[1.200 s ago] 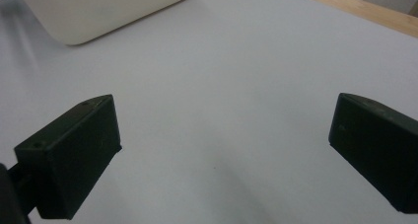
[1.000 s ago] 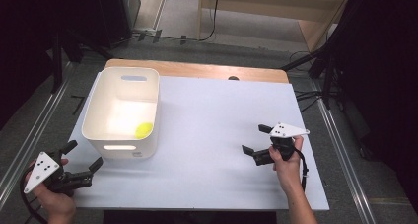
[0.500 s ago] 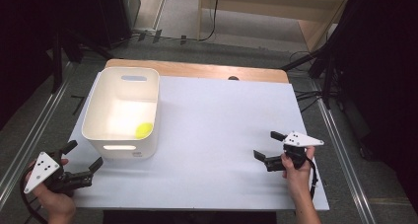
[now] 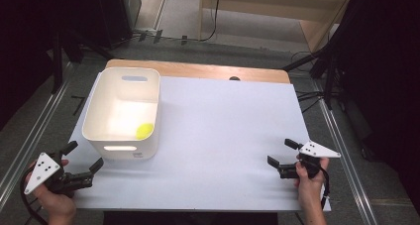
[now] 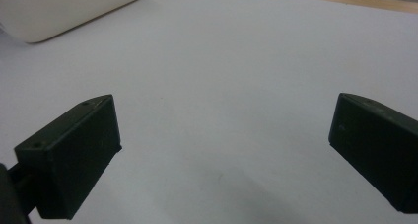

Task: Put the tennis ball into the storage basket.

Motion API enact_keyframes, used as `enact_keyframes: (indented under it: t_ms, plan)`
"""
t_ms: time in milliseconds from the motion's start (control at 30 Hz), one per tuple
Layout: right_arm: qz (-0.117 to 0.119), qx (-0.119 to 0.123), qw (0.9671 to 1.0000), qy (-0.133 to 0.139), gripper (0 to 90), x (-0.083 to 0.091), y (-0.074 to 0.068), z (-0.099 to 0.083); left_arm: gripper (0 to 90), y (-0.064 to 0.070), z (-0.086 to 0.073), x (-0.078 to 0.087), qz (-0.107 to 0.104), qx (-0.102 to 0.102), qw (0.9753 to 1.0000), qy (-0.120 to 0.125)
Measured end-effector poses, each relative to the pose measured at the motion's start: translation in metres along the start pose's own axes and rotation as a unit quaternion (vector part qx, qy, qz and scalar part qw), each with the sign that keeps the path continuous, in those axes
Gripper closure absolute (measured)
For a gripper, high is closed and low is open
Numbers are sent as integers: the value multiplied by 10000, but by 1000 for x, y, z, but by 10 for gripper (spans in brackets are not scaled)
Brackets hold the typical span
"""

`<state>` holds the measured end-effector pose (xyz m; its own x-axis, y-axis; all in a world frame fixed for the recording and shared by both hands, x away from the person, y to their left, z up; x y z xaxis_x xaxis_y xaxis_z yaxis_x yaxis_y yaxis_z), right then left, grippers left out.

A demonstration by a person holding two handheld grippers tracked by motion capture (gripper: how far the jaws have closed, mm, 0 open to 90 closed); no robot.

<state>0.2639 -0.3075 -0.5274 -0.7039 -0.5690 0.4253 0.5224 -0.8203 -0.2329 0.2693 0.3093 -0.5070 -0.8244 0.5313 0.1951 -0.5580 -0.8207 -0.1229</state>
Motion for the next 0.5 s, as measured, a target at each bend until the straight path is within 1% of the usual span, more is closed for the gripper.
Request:
enact_keyframes:
  t_ms: [300, 333, 367, 433, 500]
  plan:
    - [-99, -169, 9996, 219, 0, 13, 8, -7, 0, 0, 0, 0, -11, -2, 10000, 7]
    - [-155, -222, 9991, 323, 0, 18, 12, -8, 0, -1, 0, 0, -11, 1, 10000, -2]
    - [-120, -225, 9989, 392, 0, 20, 13, -8, 0, -1, 0, 0, -14, 0, 10000, -3]
    - [-153, -285, 9985, 449, 0, 23, 17, -11, 0, -1, 0, 0, -16, 2, 10000, -17]
    - [-145, -333, 9983, 458, 0, 24, 17, -12, 0, -1, 0, 0, -15, 7, 10000, -4]
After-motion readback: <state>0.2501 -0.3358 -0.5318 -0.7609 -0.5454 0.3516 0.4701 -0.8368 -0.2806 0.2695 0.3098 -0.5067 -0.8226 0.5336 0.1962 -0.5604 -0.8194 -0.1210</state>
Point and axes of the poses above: each handheld gripper's, and its own axes: x roughly backward along the jaws, z roughly out of its top, y roughly to its right, the point moved 5 cm from there along -x, roughly forward along the jaws, and after that the axes turned 6 degrees about -x, right-handed, at the moved point
